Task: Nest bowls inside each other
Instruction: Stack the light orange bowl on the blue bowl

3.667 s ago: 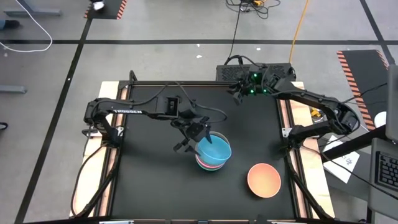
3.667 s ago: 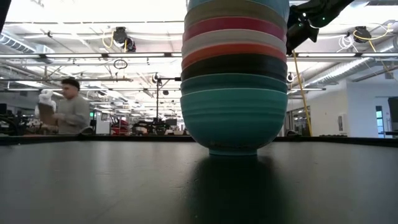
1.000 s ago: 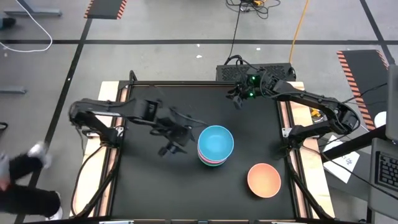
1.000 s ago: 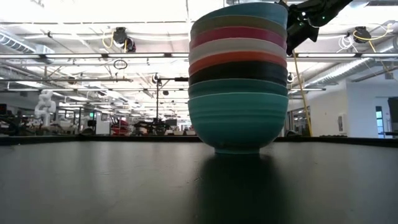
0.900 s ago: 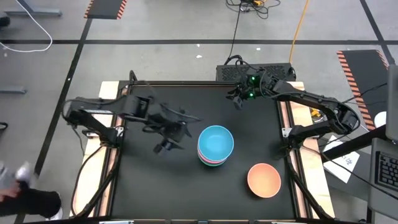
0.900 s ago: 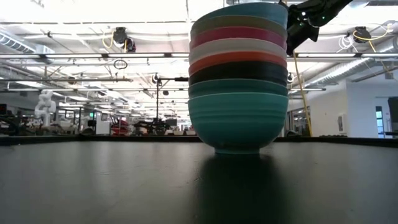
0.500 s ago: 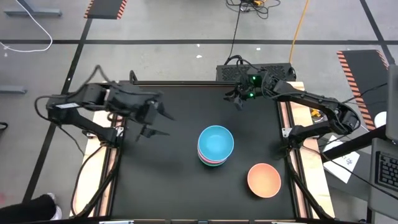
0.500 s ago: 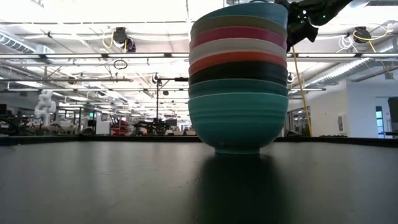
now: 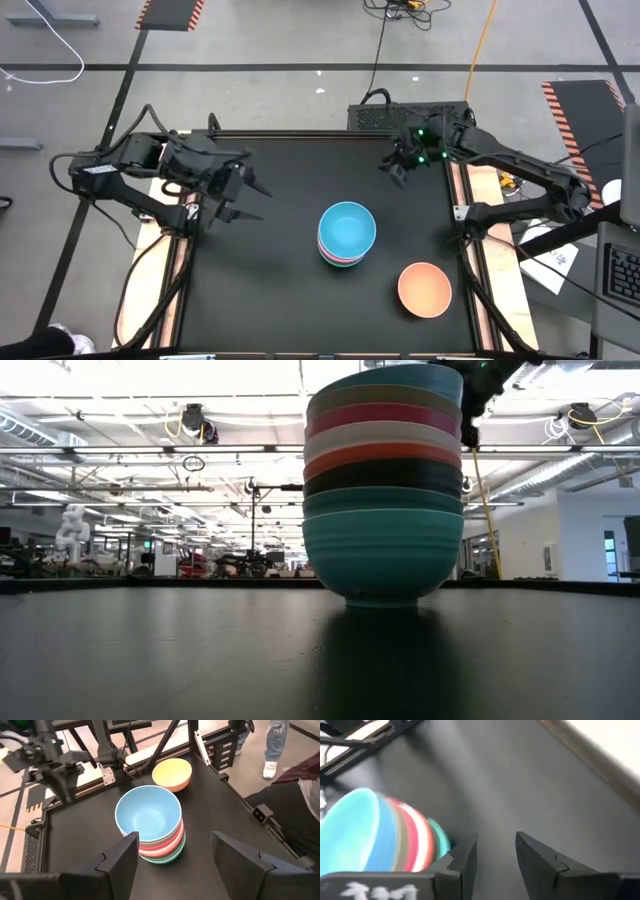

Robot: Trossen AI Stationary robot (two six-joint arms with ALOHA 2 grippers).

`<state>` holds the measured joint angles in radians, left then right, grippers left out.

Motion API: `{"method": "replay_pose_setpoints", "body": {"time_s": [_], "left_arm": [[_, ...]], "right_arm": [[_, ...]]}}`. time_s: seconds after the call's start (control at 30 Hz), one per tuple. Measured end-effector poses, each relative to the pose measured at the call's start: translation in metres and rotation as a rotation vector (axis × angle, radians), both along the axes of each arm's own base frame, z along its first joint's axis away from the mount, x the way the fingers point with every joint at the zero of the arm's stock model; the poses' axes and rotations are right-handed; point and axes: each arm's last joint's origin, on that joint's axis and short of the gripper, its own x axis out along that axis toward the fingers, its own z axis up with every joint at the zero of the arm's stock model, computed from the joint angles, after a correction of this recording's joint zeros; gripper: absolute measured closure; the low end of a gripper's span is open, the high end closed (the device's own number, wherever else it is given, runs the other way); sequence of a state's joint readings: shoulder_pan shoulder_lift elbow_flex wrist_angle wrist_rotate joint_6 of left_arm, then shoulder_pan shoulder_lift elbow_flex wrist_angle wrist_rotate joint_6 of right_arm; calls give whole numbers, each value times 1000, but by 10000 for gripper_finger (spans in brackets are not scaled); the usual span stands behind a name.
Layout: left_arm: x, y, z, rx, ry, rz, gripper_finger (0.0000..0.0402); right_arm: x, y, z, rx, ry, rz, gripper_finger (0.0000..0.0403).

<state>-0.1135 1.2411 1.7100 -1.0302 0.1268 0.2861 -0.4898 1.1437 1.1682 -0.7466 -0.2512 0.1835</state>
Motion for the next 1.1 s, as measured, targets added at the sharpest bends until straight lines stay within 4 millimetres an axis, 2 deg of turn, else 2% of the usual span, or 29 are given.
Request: {"method": "replay_pose_setpoints", "body": {"time_s": [0.3,0.73,1.0,1.1], "left_arm": [[-3,0,-1,16,12,-13,151],[-3,0,-1,3,14,-35,151],[-7,0,0,2,9,-35,151],[-8,0,1,2,5,-39,151]], "right_arm": [[-20,45,-7,204,237,-69,276],[-27,121,-11,387,414,-67,276],[-33,173,-18,497,534,-90,276],[-29,194,-23,515,554,-67,276]]}}
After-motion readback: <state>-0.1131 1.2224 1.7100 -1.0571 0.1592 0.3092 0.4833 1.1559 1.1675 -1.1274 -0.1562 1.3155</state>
